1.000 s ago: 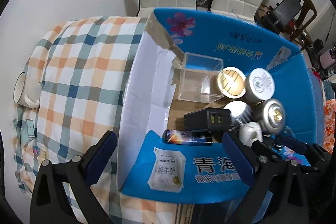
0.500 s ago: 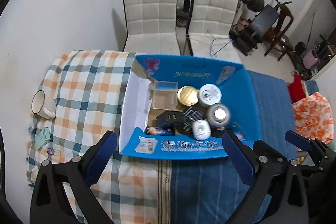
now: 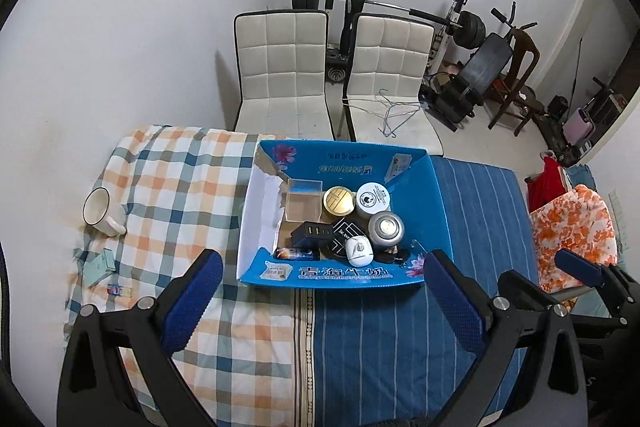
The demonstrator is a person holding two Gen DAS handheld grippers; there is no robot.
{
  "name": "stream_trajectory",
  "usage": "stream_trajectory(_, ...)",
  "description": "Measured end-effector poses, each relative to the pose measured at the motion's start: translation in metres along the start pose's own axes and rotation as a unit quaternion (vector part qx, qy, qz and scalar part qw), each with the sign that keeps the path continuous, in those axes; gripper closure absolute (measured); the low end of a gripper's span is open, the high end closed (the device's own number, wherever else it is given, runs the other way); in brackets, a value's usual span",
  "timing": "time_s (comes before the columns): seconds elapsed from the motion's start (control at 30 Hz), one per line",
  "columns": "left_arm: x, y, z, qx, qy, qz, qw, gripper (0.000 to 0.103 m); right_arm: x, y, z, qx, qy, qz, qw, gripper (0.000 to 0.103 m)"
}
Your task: Organize rigid objects
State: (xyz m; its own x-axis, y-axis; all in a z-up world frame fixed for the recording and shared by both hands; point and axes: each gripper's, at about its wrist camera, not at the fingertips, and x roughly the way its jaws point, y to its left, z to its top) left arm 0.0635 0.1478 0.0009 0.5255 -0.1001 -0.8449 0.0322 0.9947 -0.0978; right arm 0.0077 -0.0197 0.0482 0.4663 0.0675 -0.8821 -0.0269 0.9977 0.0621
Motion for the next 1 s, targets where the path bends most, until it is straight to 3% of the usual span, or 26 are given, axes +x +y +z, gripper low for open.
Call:
stream_trajectory(0.27,-0.011,0.0,-0.01,0.001,0.002,0.004,1.0,0.0,-0.024,-0.003,-0.009,-0.005,-0.013,-0.023,1.0,0.009)
stream_trajectory(1.0,-0.017,0.004,-0.021,-0.003,0.006,0.012,0.9999,0.0,-0.035,-0.009,-0.012,-0.006,-0.024,-0.055,0.998,0.005)
